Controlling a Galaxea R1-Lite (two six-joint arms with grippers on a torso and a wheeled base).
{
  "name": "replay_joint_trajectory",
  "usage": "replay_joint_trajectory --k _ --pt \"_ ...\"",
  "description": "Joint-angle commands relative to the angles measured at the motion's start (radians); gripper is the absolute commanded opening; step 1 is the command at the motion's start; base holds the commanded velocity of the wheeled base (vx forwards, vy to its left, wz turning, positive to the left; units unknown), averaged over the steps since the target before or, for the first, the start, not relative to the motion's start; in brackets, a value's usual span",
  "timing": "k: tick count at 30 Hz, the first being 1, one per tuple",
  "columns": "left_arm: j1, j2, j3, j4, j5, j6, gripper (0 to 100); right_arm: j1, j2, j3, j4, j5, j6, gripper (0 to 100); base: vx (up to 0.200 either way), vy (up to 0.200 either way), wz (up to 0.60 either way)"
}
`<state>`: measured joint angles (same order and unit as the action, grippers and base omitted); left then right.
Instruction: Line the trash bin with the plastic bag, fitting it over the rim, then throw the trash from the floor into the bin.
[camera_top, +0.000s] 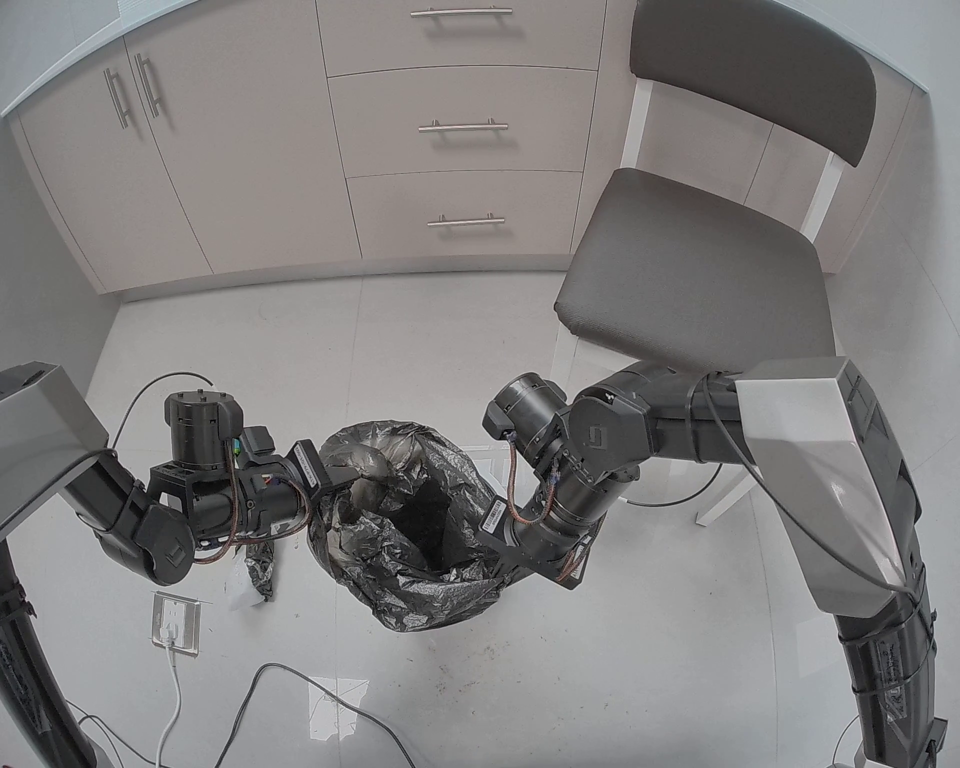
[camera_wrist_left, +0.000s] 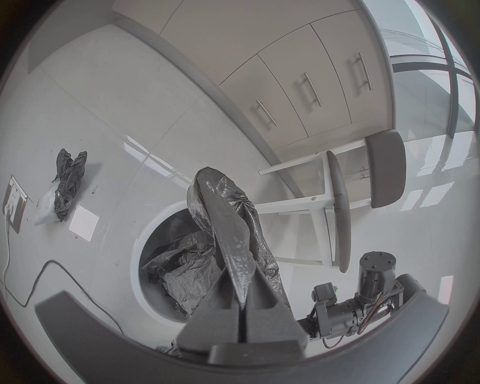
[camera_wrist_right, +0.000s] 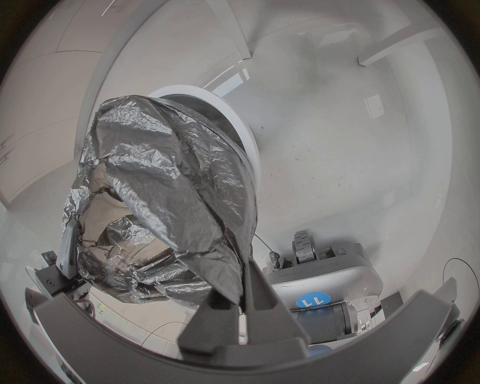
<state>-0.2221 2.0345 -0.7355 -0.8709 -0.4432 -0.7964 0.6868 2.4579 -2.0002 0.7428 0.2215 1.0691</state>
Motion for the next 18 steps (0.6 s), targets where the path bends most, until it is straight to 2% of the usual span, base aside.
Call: replay_joint_trajectory --k 1,12,18 --pt "-0.005 0.000 0.005 -0.004 0.000 -0.001 0 0.011 -0.019 0.000 0.003 -0.001 -0.003 0 0.000 0.000 0.00" --pt "-0.003 0.043 0.015 -0.007 0.004 0.013 0 0.013 0.004 0.000 0.087 -0.008 -0.034 0 0.000 0.000 0.00" --pt "-0.003 0.069 0.010 -0.008 0.008 0.023 0 0.031 0.039 0.000 0.087 -0.008 -0.038 0 0.000 0.000 0.00"
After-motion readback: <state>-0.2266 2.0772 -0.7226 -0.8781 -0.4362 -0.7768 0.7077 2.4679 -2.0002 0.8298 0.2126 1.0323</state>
